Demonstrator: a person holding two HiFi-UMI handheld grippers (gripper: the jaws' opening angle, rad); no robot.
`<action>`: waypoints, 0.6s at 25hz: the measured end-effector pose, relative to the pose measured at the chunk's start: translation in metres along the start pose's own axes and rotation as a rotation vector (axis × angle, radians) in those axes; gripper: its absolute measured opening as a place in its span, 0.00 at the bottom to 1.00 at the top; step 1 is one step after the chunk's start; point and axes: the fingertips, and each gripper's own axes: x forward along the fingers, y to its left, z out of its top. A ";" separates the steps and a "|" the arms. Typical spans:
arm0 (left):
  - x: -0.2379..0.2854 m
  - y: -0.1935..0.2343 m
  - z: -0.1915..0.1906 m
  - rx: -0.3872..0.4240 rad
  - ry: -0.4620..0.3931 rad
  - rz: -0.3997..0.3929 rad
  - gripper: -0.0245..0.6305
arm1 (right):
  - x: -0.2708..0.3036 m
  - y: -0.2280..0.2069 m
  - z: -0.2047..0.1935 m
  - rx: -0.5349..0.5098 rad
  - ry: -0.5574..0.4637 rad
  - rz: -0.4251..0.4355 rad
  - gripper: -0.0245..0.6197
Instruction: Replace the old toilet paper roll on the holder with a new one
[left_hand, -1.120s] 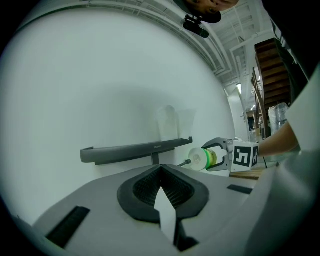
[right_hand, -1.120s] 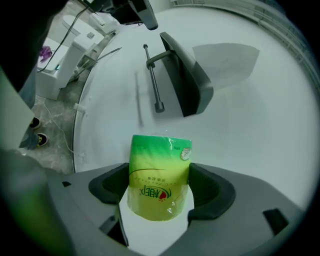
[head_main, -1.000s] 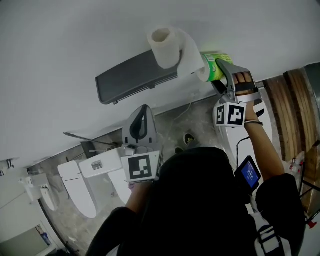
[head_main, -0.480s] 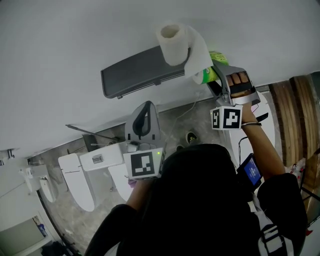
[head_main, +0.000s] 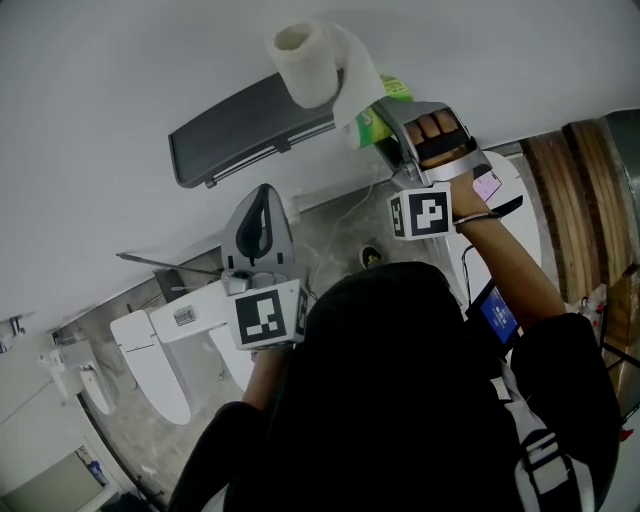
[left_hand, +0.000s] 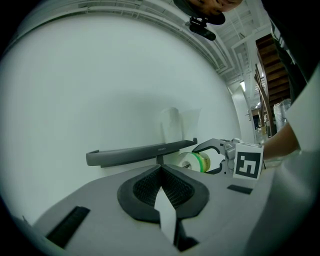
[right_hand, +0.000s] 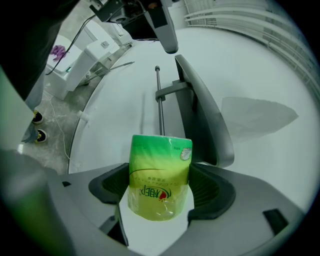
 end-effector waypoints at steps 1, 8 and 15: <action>0.000 -0.001 0.000 0.000 -0.004 -0.004 0.06 | 0.000 -0.001 0.001 -0.002 0.000 -0.001 0.61; 0.000 -0.004 0.002 0.009 -0.014 -0.012 0.06 | -0.002 -0.001 0.012 -0.006 -0.006 -0.011 0.61; 0.002 -0.003 0.005 0.010 -0.009 -0.006 0.06 | -0.001 -0.001 0.023 -0.019 -0.005 -0.013 0.61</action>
